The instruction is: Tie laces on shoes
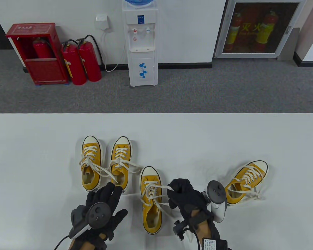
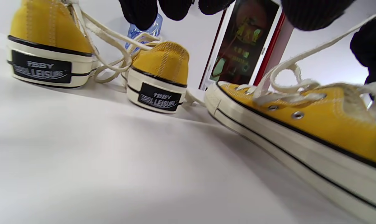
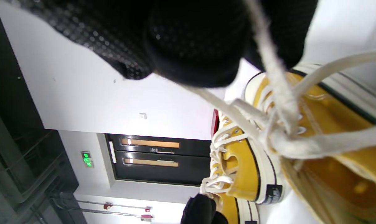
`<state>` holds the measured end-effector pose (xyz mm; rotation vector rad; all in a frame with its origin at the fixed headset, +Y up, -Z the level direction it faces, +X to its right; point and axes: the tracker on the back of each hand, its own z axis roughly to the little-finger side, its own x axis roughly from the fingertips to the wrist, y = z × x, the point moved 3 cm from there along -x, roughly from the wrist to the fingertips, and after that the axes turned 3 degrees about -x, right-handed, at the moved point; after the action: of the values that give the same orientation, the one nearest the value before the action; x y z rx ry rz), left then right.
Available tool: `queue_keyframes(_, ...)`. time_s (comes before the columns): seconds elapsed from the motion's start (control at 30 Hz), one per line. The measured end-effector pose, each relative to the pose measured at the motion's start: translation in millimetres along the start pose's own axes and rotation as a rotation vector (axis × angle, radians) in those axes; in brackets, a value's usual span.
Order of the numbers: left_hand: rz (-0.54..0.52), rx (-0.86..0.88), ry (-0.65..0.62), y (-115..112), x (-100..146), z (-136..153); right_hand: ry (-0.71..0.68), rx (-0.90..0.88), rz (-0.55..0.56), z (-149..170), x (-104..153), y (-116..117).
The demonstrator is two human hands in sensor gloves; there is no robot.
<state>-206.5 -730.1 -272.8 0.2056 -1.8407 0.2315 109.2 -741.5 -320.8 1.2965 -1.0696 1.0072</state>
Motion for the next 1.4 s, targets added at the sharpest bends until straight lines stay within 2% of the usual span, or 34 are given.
queue_keyframes(0.1, -0.020, 0.082, -0.015, 9, -6, -8, -0.021, -0.013, -0.033, -4, 1, 3)
queue_keyframes(0.33, 0.054, 0.305, 0.002, 22, -42, -34, -0.116, -0.030, -0.077, -20, 5, 12)
queue_keyframes(0.53, 0.136, 0.322, 0.008, 7, -75, -55, -0.146, -0.053, -0.080, -24, 7, 12)
queue_keyframes(0.73, 0.251, 0.477, -0.006, -17, -94, -60, -0.145, -0.062, -0.081, -25, 7, 12)
queue_keyframes(0.87, 0.273, 0.506, -0.009, -23, -97, -59, -0.143, -0.066, -0.076, -26, 8, 11)
queue_keyframes(0.97, 0.229, 0.482, 0.002, -19, -95, -54, -0.142, -0.068, -0.070, -26, 8, 10)
queue_keyframes(1.17, 0.215, 0.480, 0.007, -12, -84, -39, -0.144, -0.077, -0.045, -26, 8, 6)
queue_keyframes(1.4, 0.152, 0.589, 0.053, -9, -65, -14, -0.140, -0.093, 0.006, -21, 8, -1)
